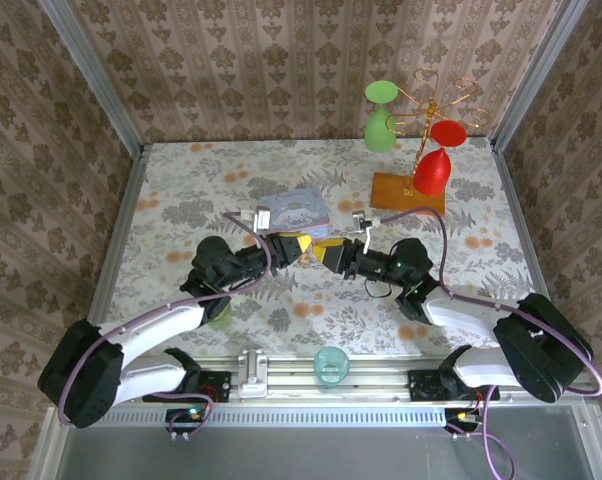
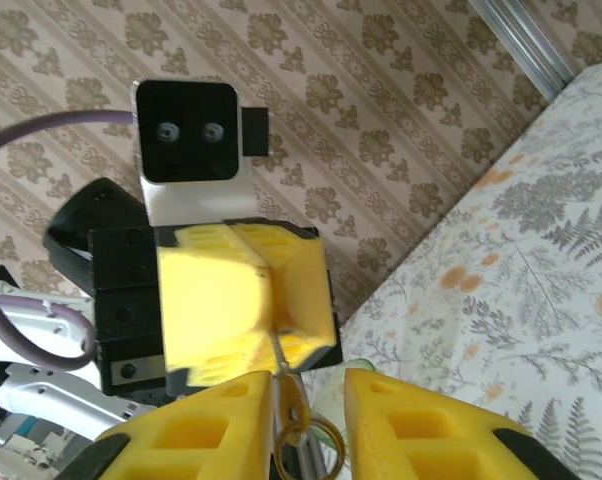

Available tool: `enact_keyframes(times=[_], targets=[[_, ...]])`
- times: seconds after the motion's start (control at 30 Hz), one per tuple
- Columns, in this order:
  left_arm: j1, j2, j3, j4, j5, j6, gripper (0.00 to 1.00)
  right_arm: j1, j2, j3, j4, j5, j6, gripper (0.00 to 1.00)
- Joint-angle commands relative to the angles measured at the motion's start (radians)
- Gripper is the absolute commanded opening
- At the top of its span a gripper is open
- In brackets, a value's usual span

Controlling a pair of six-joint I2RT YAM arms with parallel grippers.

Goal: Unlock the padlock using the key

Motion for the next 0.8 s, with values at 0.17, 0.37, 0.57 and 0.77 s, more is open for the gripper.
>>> enact_keyframes(times=[0.17,0.37,0.57,0.77], targets=[[-0.001,-0.003,-0.011,0.067,0.000,-0.024,0.00,0.000,-0.003,-0.022,0.110,-0.010,0.030,0.18],[0.000,0.008,-0.010,0.078,0.005,-0.026,0.00,0.000,0.021,-0.013,0.154,-0.016,0.046,0.13],[-0.001,0.009,-0.015,0.073,0.009,-0.022,0.00,-0.001,0.035,-0.014,0.170,-0.012,0.050,0.00],[0.001,-0.003,-0.006,0.041,0.021,0.007,0.38,-0.001,0.034,-0.019,0.129,-0.006,0.031,0.00]])
